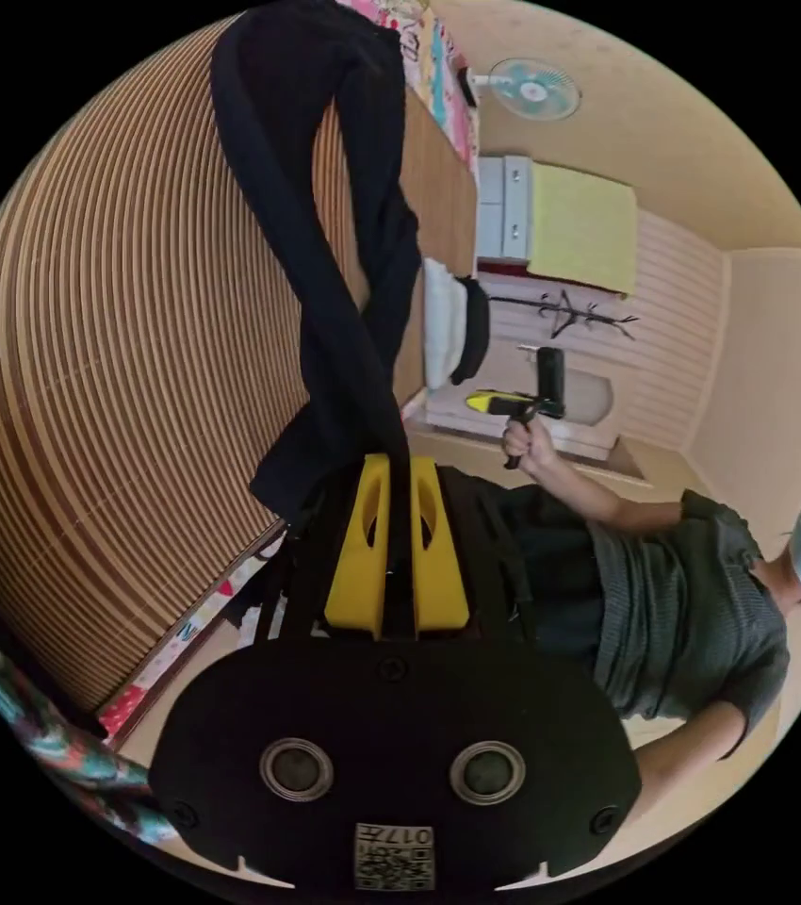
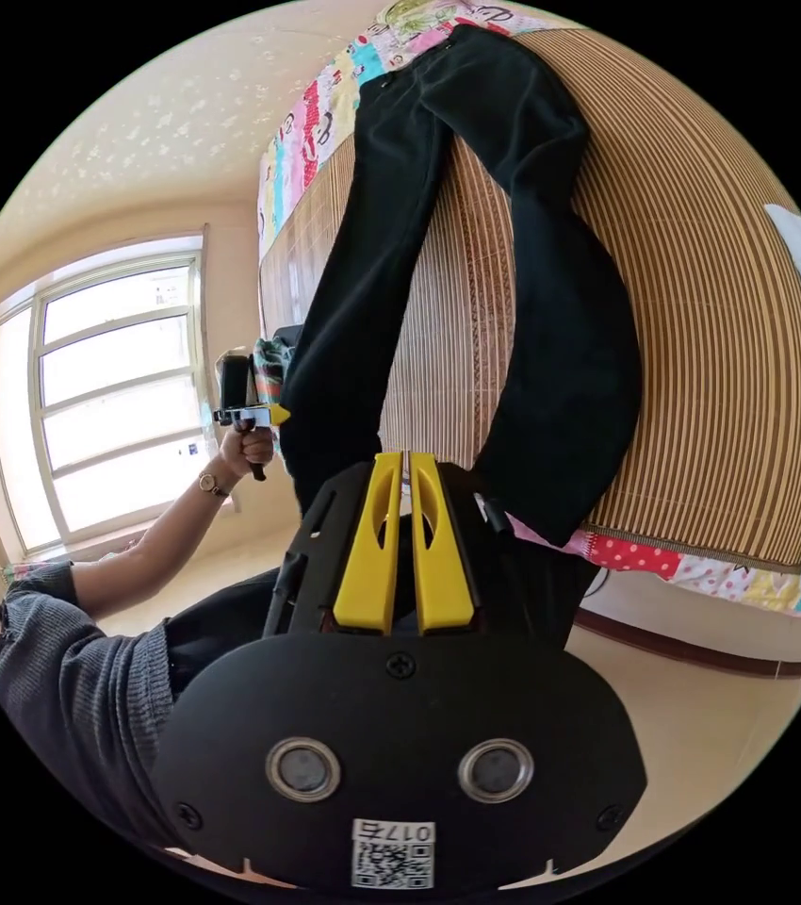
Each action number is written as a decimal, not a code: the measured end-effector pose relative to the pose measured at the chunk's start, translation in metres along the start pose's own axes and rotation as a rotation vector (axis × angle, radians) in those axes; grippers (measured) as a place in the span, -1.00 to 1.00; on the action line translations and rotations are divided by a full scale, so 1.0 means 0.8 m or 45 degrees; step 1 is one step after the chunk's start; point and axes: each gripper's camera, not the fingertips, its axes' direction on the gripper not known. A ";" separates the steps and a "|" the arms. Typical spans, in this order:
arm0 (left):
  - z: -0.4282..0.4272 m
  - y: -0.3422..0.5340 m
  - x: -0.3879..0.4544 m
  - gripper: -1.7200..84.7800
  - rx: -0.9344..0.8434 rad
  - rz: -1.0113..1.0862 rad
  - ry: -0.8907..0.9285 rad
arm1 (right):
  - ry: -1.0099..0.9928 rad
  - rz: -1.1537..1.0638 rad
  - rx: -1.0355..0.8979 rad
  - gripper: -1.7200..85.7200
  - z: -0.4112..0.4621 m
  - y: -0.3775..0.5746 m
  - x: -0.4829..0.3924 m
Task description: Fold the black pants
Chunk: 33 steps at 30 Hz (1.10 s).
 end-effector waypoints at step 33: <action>-0.090 0.219 -0.101 -0.98 0.124 -0.268 -0.451 | -0.778 -0.219 0.526 -0.90 -0.189 0.087 0.078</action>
